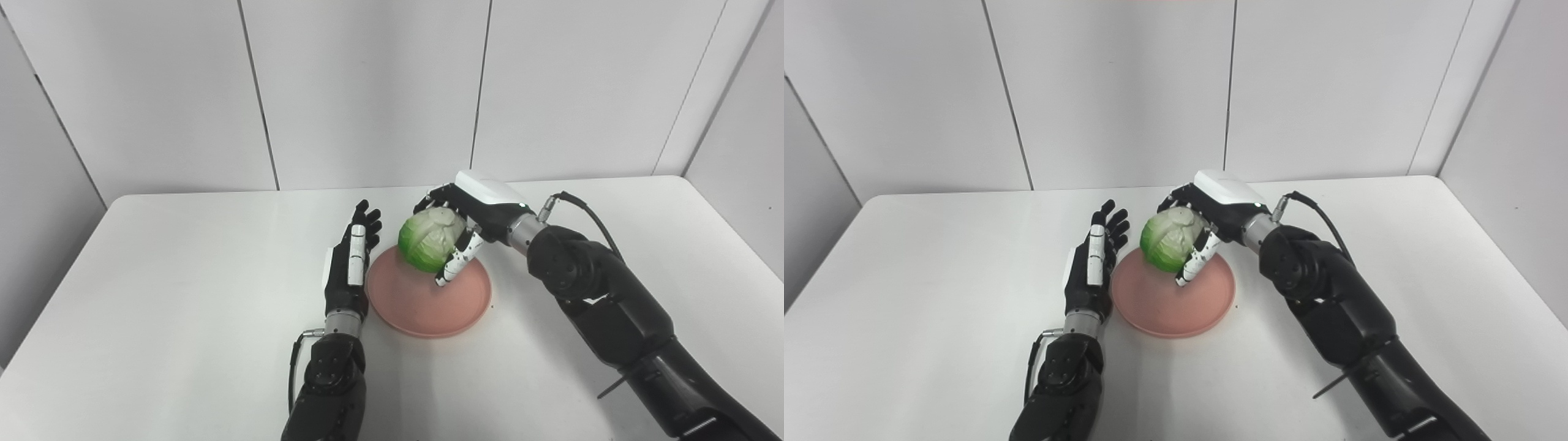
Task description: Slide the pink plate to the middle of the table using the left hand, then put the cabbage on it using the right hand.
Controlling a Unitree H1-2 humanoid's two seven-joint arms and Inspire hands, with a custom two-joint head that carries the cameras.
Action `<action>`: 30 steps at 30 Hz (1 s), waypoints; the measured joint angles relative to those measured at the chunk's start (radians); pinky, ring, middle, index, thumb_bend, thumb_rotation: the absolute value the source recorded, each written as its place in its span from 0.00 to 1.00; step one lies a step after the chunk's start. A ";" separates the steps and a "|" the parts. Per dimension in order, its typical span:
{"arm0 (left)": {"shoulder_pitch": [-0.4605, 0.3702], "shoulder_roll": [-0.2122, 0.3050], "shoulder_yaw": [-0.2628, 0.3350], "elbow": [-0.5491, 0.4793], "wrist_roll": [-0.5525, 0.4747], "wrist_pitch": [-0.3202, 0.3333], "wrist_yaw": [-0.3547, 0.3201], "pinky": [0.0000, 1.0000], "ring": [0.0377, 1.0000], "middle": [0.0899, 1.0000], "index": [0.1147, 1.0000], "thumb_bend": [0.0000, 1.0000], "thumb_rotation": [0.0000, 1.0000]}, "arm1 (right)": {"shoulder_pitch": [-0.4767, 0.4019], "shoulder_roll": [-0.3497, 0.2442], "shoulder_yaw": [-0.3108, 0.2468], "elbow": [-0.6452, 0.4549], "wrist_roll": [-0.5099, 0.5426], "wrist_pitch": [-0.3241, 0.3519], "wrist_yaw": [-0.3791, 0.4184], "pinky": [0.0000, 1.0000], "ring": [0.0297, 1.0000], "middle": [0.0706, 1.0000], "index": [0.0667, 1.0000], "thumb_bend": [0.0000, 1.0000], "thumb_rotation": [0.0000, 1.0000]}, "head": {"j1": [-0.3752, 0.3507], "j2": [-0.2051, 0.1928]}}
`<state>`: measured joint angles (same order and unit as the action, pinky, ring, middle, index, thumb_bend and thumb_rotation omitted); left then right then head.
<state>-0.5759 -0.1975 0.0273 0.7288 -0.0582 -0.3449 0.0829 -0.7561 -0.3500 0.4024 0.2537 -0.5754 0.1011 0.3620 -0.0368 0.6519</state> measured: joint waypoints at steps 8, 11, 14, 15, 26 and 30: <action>-0.001 -0.004 -0.009 0.002 0.001 -0.003 -0.002 0.94 0.92 0.91 0.91 0.62 1.00 | 0.000 0.000 0.039 0.023 -0.042 -0.037 0.003 0.36 0.40 0.47 0.46 0.52 0.00 | -0.006 0.014; -0.002 -0.005 -0.005 0.004 -0.010 -0.003 -0.008 0.91 0.90 0.90 0.90 0.61 1.00 | 0.000 -0.002 0.050 0.030 -0.064 -0.038 0.020 0.35 0.40 0.46 0.47 0.52 0.00 | -0.008 0.015; -0.013 -0.011 0.005 0.024 -0.031 -0.022 -0.010 0.88 0.89 0.89 0.92 0.58 1.00 | 0.000 -0.008 0.059 0.040 -0.077 -0.044 0.021 0.35 0.40 0.45 0.47 0.52 0.00 | -0.011 0.018; -0.015 -0.012 0.004 0.029 -0.030 -0.030 -0.010 0.88 0.89 0.90 0.91 0.58 1.00 | 0.000 -0.010 0.061 0.040 -0.078 -0.048 0.022 0.35 0.40 0.45 0.47 0.52 0.00 | -0.011 0.018; -0.022 -0.020 0.017 0.044 -0.042 -0.068 -0.008 0.84 0.86 0.87 0.93 0.60 1.00 | 0.000 -0.034 0.066 0.038 -0.086 -0.107 0.059 0.40 0.41 0.48 0.46 0.52 0.00 | -0.023 0.025; -0.021 -0.028 0.022 0.042 -0.044 -0.067 -0.004 0.83 0.85 0.86 0.94 0.59 0.98 | 0.001 -0.037 0.069 0.035 -0.104 -0.116 0.059 0.45 0.50 0.47 0.46 0.53 0.00 | -0.026 0.029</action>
<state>-0.5969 -0.2253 0.0489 0.7713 -0.1022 -0.4122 0.0791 -0.7549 -0.3869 0.4716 0.2886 -0.6795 -0.0149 0.4212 -0.0629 0.6811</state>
